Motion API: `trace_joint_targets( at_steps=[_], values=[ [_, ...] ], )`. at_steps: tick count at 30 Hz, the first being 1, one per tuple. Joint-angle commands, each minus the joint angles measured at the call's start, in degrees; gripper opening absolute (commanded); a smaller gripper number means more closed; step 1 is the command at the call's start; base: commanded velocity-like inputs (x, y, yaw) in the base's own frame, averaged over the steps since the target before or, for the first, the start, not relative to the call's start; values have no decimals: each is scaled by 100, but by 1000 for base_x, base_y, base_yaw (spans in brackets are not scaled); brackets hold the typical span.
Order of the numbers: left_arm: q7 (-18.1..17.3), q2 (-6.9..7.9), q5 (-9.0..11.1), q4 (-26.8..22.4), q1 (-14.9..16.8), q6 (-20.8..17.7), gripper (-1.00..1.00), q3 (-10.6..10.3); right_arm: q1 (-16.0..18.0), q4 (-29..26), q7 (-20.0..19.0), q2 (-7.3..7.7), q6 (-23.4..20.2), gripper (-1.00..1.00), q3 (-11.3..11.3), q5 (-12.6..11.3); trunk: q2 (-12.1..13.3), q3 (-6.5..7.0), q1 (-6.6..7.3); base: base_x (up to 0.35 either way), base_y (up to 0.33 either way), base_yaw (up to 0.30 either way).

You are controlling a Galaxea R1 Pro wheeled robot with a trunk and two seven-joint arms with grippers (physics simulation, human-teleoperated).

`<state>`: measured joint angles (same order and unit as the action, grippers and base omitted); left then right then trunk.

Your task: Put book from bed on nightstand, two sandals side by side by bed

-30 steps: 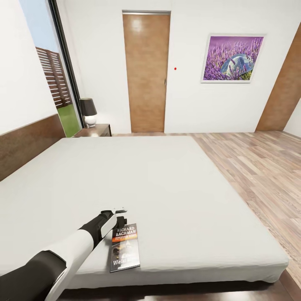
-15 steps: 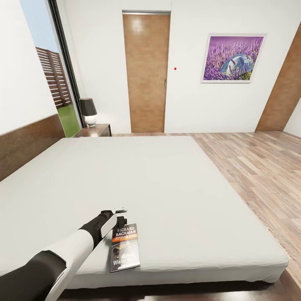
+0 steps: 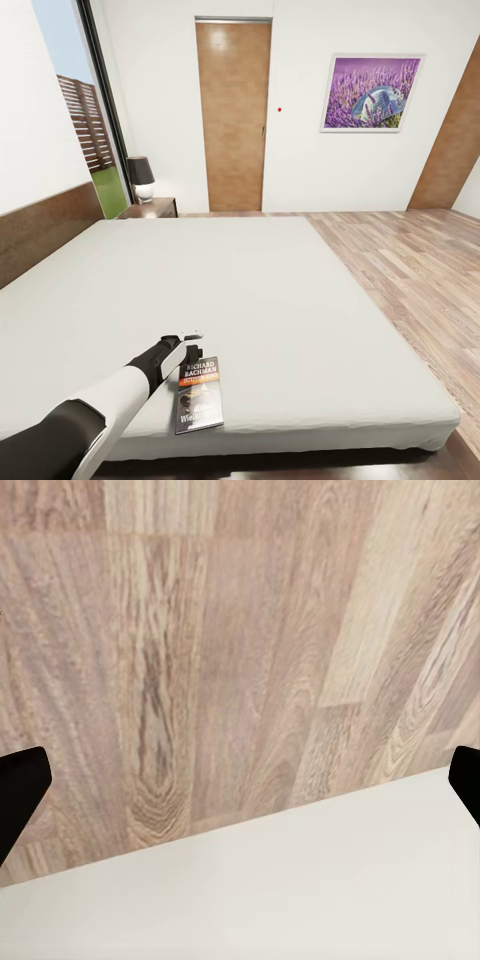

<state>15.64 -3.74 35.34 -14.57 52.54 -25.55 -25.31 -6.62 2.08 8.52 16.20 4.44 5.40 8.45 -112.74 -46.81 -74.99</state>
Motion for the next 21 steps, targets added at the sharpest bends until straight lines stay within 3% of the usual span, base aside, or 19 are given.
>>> trace_joint_targets(
  at_steps=[1, 21],
  values=[
    [44, 2, 61, -11, 2, -20, 100, -44, 3, 12, 18, 0, 32, 100, 49, 60, -2, -4, 0, 0, 0, 0],
    [44, 4, 61, -11, 2, -20, 100, -44, 3, 12, 18, 14, 40, 100, 59, 59, -2, -4, 0, 0, 0, 0]
  ],
)
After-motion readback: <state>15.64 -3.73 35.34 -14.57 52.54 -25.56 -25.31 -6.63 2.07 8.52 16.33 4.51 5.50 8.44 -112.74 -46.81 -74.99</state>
